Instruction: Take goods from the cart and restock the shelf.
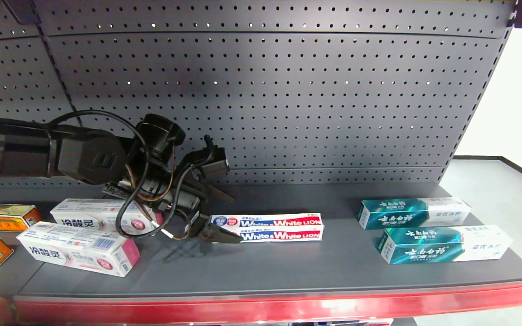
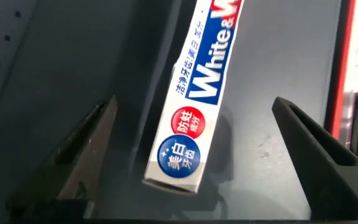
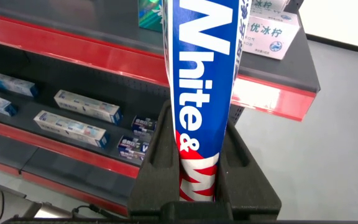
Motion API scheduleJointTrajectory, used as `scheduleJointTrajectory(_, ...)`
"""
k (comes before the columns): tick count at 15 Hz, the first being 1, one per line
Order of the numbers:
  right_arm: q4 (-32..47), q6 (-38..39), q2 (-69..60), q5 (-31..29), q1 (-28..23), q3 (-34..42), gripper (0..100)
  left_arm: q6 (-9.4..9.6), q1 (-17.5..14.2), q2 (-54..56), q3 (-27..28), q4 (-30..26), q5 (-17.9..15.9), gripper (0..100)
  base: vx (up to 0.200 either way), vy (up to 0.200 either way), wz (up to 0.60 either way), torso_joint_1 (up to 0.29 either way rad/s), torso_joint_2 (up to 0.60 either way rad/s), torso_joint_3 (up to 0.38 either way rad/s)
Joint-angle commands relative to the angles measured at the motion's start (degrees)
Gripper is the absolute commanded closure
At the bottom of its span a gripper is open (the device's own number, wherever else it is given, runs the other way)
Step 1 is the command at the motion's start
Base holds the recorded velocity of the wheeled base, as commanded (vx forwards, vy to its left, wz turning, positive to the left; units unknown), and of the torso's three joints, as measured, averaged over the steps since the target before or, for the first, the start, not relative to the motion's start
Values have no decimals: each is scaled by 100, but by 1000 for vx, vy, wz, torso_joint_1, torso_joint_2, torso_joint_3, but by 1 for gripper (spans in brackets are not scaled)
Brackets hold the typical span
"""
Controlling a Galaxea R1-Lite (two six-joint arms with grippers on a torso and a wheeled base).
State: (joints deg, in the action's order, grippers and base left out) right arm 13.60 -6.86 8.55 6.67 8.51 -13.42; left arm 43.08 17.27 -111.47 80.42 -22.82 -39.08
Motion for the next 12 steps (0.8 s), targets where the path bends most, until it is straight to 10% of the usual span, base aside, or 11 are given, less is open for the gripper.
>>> scheduleJointTrajectory(1, 2, 1, -2, 1, 2, 15, 100, 25, 13, -173, 17, 15, -20, 0, 0, 0, 0, 0, 0, 0)
scheduleJointTrajectory(12, 19, 1, -81, 1, 2, 112, 100, 324, -40, -490, 334, -3, -451, 0, 0, 0, 0, 0, 0, 0)
